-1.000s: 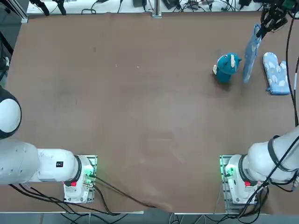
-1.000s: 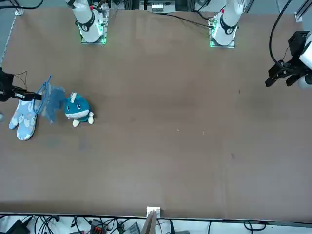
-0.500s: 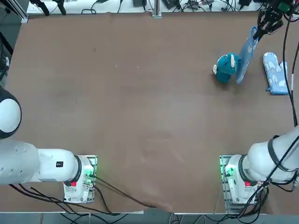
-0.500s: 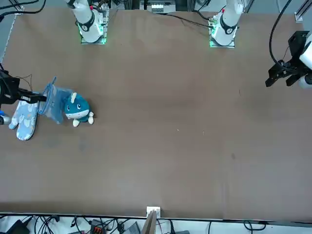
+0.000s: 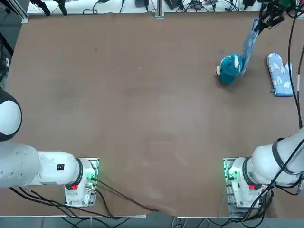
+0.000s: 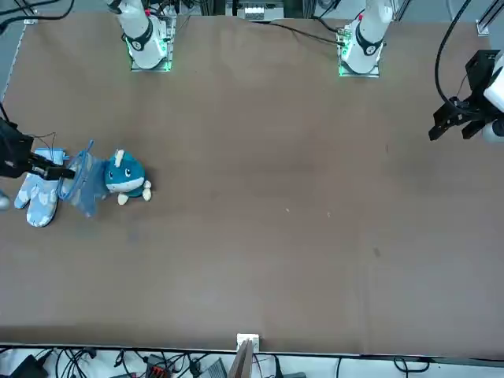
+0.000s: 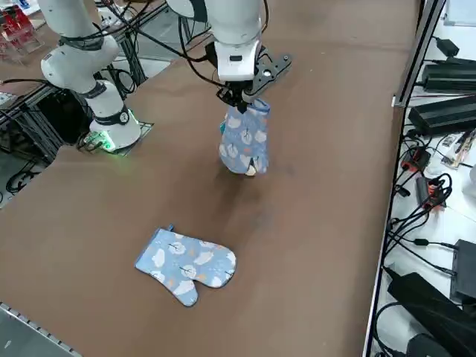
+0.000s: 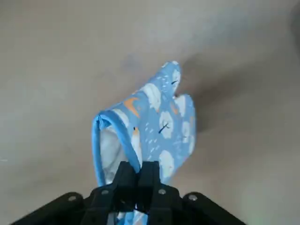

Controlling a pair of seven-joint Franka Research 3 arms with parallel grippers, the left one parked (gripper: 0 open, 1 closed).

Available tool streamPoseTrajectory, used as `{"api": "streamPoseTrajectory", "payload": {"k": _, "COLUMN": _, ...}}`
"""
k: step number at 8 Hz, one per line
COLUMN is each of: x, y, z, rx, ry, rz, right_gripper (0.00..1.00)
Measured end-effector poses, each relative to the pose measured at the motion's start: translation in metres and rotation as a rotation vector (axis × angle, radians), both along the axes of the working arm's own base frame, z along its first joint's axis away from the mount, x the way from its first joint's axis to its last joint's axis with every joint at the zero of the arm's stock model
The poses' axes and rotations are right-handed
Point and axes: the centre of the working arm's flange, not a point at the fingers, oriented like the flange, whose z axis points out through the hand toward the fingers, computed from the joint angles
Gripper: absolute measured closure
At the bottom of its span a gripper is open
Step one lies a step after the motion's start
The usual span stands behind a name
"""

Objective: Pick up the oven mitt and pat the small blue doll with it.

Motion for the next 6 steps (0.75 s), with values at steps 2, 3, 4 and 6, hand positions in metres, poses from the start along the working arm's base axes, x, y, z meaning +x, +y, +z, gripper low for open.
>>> {"api": "streamPoseTrajectory", "payload": {"k": 2, "x": 0.001, "y": -0.009, "z": 0.01, "rx": 0.038, "ry": -0.024, "rz": -0.048, "right_gripper": 0.97}}
{"api": "streamPoseTrajectory", "payload": {"k": 3, "x": 0.001, "y": -0.014, "z": 0.016, "rx": 0.03, "ry": -0.034, "rz": -0.053, "right_gripper": 0.97}}
{"api": "streamPoseTrajectory", "payload": {"k": 4, "x": 0.001, "y": -0.021, "z": 0.023, "rx": -0.01, "ry": -0.043, "rz": -0.05, "right_gripper": 0.97}}
{"api": "streamPoseTrajectory", "payload": {"k": 6, "x": -0.002, "y": -0.035, "z": 0.031, "rx": -0.109, "ry": -0.041, "rz": -0.036, "right_gripper": 0.97}}
